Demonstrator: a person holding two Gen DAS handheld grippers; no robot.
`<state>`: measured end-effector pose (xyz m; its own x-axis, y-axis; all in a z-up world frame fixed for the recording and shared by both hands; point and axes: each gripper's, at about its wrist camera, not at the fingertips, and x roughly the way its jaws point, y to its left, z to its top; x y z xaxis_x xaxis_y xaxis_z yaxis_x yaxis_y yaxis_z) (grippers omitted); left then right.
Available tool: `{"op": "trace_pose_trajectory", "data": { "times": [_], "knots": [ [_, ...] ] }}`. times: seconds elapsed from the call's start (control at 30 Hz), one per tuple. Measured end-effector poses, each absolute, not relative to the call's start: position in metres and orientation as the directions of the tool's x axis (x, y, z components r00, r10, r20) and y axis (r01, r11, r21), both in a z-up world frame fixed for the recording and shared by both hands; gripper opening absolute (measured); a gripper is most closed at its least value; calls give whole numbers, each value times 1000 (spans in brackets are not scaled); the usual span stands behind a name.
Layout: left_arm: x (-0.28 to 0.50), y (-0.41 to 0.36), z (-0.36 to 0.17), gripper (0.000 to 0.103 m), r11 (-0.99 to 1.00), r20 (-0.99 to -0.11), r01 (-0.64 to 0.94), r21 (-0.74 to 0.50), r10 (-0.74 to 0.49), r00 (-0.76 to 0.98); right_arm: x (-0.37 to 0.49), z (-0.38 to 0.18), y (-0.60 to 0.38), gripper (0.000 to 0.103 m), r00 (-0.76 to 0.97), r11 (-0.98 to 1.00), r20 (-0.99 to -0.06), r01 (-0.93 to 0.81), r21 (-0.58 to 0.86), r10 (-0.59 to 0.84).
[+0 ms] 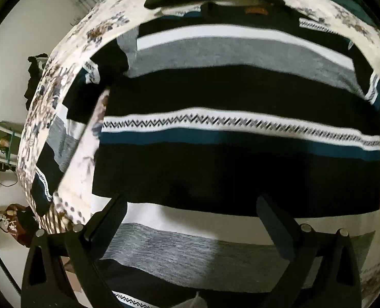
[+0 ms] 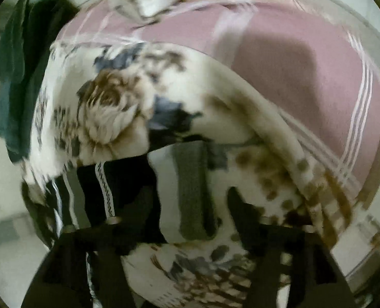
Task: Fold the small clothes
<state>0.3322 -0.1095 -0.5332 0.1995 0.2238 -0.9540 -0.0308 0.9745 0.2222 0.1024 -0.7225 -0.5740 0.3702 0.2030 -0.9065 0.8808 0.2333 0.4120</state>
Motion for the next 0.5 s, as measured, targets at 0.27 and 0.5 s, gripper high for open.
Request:
{"op": "trace_pose_trajectory", "data": {
  "times": [0.27, 0.5],
  "knots": [
    [333, -77, -560, 103, 968, -960, -101, 229, 241, 139, 113, -620, -702, 64, 497, 126, -836, 837, 533, 234],
    [333, -35, -549, 103, 962, -954, -163, 219, 246, 171, 189, -558, -662, 12, 544, 267, -804, 759, 593, 239]
  ]
}}
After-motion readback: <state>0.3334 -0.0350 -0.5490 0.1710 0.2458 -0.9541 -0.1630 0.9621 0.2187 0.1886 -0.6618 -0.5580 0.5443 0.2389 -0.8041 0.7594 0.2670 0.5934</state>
